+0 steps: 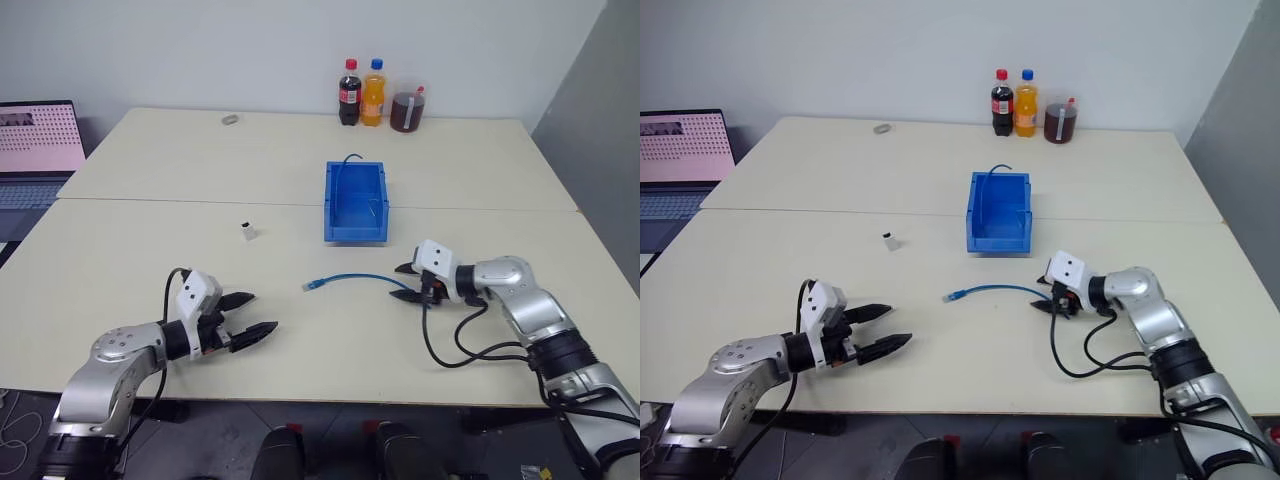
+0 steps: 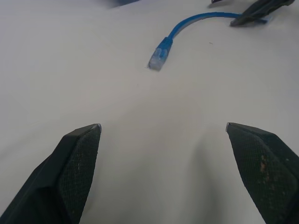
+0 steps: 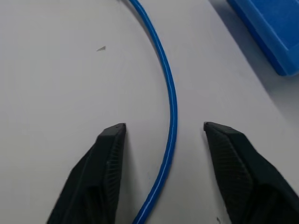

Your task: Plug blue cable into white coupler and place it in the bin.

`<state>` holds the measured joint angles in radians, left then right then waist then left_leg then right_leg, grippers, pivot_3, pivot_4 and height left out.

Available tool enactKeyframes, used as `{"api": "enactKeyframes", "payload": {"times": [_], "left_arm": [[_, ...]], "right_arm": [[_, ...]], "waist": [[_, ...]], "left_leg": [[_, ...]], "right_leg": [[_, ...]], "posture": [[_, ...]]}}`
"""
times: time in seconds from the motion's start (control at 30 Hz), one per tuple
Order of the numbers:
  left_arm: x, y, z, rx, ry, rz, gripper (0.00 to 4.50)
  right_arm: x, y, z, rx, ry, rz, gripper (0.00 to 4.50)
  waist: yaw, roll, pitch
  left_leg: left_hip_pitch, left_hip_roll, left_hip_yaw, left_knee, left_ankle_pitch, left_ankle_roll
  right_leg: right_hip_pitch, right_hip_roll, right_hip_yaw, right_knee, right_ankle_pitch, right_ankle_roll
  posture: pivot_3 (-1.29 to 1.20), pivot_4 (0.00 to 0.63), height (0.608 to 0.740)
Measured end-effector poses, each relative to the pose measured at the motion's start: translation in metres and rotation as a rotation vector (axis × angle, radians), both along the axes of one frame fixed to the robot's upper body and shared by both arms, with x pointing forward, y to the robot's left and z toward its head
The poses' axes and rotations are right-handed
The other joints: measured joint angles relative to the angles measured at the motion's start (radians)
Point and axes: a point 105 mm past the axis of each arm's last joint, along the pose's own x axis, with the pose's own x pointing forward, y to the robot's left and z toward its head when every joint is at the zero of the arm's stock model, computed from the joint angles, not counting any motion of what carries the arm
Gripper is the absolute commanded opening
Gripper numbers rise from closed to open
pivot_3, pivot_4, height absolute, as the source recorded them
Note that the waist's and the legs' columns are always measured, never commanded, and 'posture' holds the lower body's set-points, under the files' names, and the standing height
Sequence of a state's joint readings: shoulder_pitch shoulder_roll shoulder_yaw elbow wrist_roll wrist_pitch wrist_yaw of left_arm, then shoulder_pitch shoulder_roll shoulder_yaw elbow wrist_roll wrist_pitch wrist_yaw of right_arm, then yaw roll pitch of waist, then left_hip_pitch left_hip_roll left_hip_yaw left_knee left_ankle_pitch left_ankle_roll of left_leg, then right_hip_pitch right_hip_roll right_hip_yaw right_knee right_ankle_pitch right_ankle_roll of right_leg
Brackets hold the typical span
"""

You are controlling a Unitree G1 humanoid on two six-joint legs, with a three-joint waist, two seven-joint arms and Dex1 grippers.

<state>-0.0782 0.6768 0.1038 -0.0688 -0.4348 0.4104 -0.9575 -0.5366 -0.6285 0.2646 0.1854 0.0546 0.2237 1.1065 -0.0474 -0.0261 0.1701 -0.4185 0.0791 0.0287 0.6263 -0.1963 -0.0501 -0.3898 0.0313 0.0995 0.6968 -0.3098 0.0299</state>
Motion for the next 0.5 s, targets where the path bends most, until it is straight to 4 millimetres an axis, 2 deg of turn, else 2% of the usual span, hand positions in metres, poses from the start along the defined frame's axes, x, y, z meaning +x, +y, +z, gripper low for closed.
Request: {"api": "enactKeyframes", "payload": {"times": [0.1, 0.2, 0.33, 0.5], "left_arm": [[0.009, -0.006, -0.001, 0.013, -0.015, -0.008, 4.50], [0.021, -0.016, -0.001, 0.018, -0.042, -0.027, 4.50], [0.037, -0.039, -0.012, 0.052, -0.058, -0.091, 4.50], [0.052, -0.049, -0.013, 0.124, -0.107, -0.168, 4.50]], "right_arm": [[-0.020, -0.001, 0.011, 0.037, 0.059, 0.030, 4.27], [-0.041, 0.009, 0.021, 0.087, 0.095, 0.064, 4.27], [-0.069, 0.031, 0.026, 0.149, 0.125, 0.104, 4.27], [-0.079, 0.043, 0.023, 0.175, 0.139, 0.077, 4.27]], "waist": [[0.002, -0.001, 0.000], [0.003, -0.001, 0.001], [0.002, -0.001, 0.001], [0.002, -0.002, 0.001]], "left_leg": [[0.000, 0.000, 0.000, 0.000, 0.000, 0.000], [0.000, 0.000, -0.001, 0.000, 0.000, 0.000], [0.000, 0.000, -0.001, 0.001, 0.000, 0.000], [0.000, 0.000, -0.001, 0.001, 0.000, 0.000]], "right_leg": [[0.000, 0.000, 0.000, 0.000, 0.000, 0.000], [0.000, 0.001, 0.000, 0.000, 0.000, 0.000], [0.000, 0.001, 0.000, 0.000, 0.000, 0.001], [0.001, 0.001, 0.000, 0.000, 0.001, 0.001]], "posture": [[0.00, 0.150, 0.740], [0.00, 0.150, 0.740], [0.00, 0.150, 0.740], [0.00, 0.150, 0.740]]}}
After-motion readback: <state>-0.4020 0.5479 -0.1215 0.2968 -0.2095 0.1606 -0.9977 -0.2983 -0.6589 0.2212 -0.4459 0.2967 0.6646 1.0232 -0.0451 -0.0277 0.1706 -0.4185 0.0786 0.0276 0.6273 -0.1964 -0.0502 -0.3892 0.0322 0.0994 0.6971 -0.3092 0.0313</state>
